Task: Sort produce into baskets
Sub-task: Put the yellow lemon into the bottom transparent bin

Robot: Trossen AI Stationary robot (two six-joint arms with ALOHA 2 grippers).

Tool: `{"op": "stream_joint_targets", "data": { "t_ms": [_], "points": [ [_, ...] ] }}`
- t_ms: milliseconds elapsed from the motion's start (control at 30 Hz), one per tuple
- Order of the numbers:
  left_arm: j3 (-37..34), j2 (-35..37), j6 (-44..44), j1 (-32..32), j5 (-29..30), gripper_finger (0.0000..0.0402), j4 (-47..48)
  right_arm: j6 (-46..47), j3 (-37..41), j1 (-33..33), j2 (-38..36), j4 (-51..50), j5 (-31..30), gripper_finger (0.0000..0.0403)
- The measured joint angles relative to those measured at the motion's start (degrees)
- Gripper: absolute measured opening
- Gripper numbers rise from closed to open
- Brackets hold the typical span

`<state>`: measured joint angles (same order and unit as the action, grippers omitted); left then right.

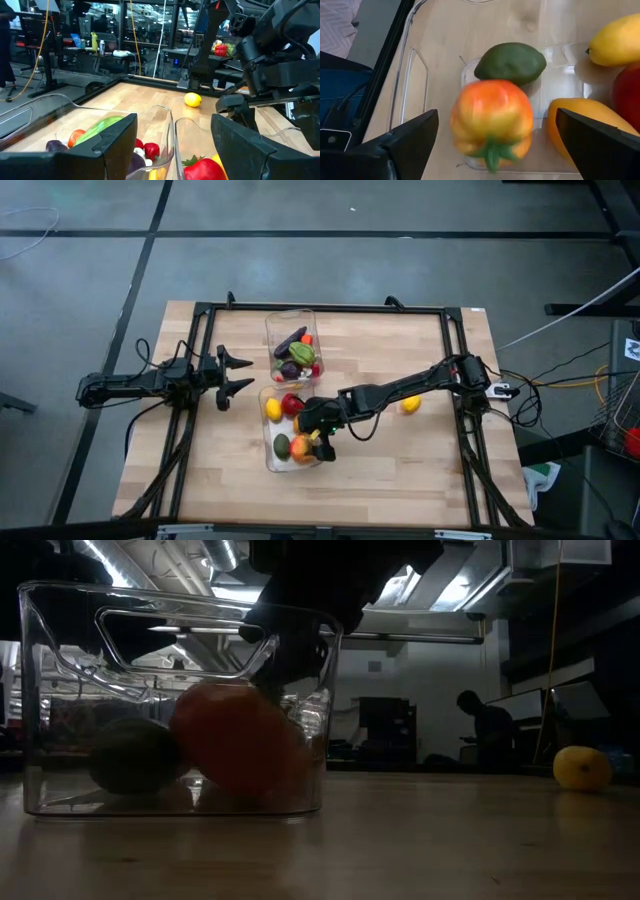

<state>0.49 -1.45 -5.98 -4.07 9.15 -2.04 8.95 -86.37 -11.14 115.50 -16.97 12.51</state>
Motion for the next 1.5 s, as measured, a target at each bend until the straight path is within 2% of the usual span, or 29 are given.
{"op": "stream_joint_targets", "data": {
  "t_ms": [333,500,700,833,1000,1133,1500],
  "points": [
    [0.0,0.0,0.0,0.0,0.0,0.025,0.0,0.0,0.0,0.7,-3.4,-4.1,-1.6,0.0397],
    [0.0,-0.1,0.0,0.0,0.0,0.025,0.0,0.1,0.0,2.2,-8.1,-15.1,-3.9,0.0397],
    [0.0,-0.1,0.0,0.0,0.0,0.025,0.0,-0.4,0.0,2.5,-13.1,-33.1,-8.6,0.0397],
    [0.0,-0.1,0.0,0.0,0.0,0.025,0.0,-0.4,0.0,2.5,-14.9,-44.0,-10.9,0.0397],
    [0.0,-0.1,0.0,0.0,0.0,0.025,0.0,-0.7,0.1,2.5,-16.1,-52.7,-14.0,0.0397],
    [0.0,-0.1,0.0,0.0,0.0,0.025,0.0,-3.6,2.5,2.5,-18.3,-54.8,-15.1,0.0397],
    [0.0,-0.1,0.0,0.0,0.0,0.025,0.0,-6.1,16.0,3.3,-27.8,-56.1,-16.0,0.0397]
  ]
}}
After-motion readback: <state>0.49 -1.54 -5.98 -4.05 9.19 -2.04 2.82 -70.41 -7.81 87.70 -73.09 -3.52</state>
